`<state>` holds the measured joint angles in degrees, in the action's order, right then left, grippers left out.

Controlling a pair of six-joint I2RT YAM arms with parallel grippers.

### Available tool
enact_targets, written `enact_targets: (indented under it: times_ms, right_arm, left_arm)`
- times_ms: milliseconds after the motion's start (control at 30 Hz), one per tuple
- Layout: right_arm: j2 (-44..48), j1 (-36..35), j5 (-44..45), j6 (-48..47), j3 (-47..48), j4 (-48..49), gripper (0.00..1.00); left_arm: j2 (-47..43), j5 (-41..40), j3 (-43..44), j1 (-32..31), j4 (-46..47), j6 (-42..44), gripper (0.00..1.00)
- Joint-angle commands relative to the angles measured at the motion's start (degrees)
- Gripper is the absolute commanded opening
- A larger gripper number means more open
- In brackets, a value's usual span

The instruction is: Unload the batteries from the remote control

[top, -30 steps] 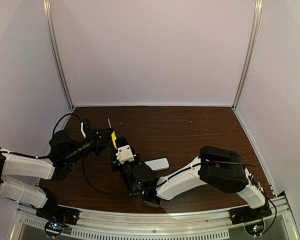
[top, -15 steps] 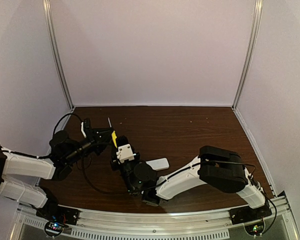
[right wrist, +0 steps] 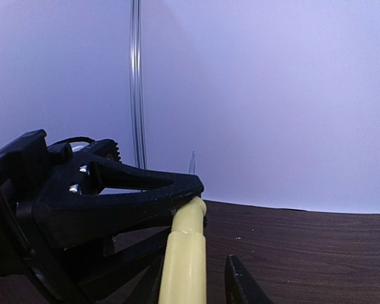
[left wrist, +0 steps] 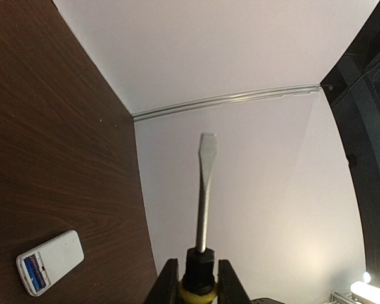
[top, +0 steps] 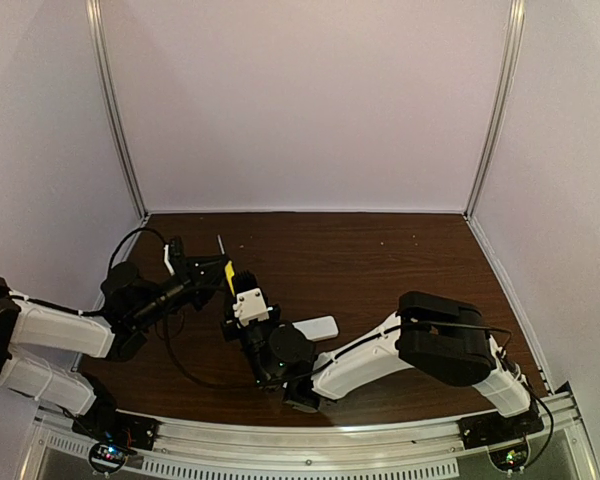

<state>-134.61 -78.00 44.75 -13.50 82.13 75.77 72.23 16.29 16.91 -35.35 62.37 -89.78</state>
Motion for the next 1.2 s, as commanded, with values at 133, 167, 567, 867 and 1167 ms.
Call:
enact_targets:
  times_ms: [133, 167, 567, 867, 1167]
  right_arm:
    - [1.0, 0.2, -0.1, -0.1, 0.0, 3.4, 0.20]
    - [1.0, 0.2, 0.0, -0.2, -0.1, 3.5, 0.17]
    - [4.3, -0.6, -0.5, 1.4, -3.8, 1.8, 0.00]
    - [14.9, -0.5, -1.8, 6.1, -12.7, -6.9, 0.00]
    - [31.7, 1.1, -5.6, 18.3, -22.5, -29.6, 0.00]
  left_arm:
    - [0.2, 0.4, 0.5, -0.3, 4.1, -0.5, 0.00]
    - [0.2, 0.5, 0.5, -0.3, 4.1, -0.6, 0.00]
    - [-0.4, 0.4, -0.4, -0.3, 4.2, 1.6, 0.41]
    - [-4.7, 2.2, 2.2, -0.3, -8.6, 11.8, 0.95]
    - [-14.3, -1.5, 4.3, -0.3, -28.1, 32.9, 0.97]
